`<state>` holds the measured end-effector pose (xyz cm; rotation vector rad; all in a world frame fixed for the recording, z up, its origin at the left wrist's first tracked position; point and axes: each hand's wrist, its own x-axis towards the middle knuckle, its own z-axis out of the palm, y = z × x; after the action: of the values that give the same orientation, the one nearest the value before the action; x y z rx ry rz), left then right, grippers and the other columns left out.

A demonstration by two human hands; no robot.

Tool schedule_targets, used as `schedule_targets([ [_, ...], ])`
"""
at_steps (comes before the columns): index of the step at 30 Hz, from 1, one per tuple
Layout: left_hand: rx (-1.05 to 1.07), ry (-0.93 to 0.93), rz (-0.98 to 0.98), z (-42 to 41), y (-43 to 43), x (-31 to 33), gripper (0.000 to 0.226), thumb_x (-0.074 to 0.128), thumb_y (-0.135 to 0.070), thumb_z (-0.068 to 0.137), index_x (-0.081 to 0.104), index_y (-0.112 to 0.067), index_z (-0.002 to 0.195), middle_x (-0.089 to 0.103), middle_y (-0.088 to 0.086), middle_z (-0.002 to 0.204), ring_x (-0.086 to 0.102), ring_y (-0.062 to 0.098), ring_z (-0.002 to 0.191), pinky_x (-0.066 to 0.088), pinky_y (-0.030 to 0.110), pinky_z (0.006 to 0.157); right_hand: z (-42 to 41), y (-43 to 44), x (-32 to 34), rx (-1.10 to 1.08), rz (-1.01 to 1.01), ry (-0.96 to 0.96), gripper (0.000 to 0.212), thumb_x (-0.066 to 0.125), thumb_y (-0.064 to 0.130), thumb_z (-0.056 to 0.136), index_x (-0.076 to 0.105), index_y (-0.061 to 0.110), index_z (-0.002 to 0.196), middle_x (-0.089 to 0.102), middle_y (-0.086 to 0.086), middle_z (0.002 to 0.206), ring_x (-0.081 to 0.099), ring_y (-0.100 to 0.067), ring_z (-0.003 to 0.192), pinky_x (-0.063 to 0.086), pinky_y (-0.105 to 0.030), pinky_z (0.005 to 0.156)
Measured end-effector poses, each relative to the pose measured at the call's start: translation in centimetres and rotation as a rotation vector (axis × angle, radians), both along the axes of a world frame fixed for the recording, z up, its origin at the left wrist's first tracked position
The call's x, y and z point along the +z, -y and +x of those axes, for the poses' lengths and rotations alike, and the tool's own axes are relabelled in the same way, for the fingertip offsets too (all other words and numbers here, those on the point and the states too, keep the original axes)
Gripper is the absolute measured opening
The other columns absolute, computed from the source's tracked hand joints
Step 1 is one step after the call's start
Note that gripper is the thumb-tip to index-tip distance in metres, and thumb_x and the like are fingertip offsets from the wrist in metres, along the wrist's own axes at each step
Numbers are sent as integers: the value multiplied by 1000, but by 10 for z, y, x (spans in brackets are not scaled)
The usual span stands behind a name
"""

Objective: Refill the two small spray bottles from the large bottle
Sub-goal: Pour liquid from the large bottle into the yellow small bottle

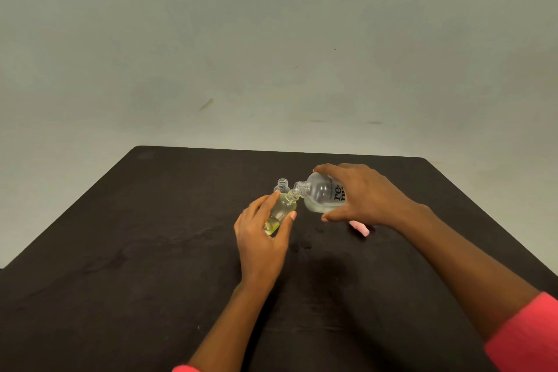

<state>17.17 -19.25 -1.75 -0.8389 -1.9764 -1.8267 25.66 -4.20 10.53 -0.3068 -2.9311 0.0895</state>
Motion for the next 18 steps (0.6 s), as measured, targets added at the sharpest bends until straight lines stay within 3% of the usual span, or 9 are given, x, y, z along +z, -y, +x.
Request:
schedule_targets([
  [10, -1, -5, 6, 1, 0, 1, 46, 61, -46, 77, 62, -28, 120, 60, -14, 108, 60, 10, 102, 50, 50, 89, 0, 1, 2, -3, 19, 5, 80, 76, 46, 67, 36, 36, 135, 55, 7, 116, 51, -15, 104, 46, -31, 79],
  [18, 4, -18, 7, 1, 0, 1, 45, 62, -46, 77, 60, -32, 119, 56, -24, 106, 59, 6, 101, 50, 50, 89, 0, -1, 5, 4, 29, 2, 81, 77, 46, 66, 36, 36, 135, 54, 8, 113, 51, -14, 102, 43, -29, 75],
])
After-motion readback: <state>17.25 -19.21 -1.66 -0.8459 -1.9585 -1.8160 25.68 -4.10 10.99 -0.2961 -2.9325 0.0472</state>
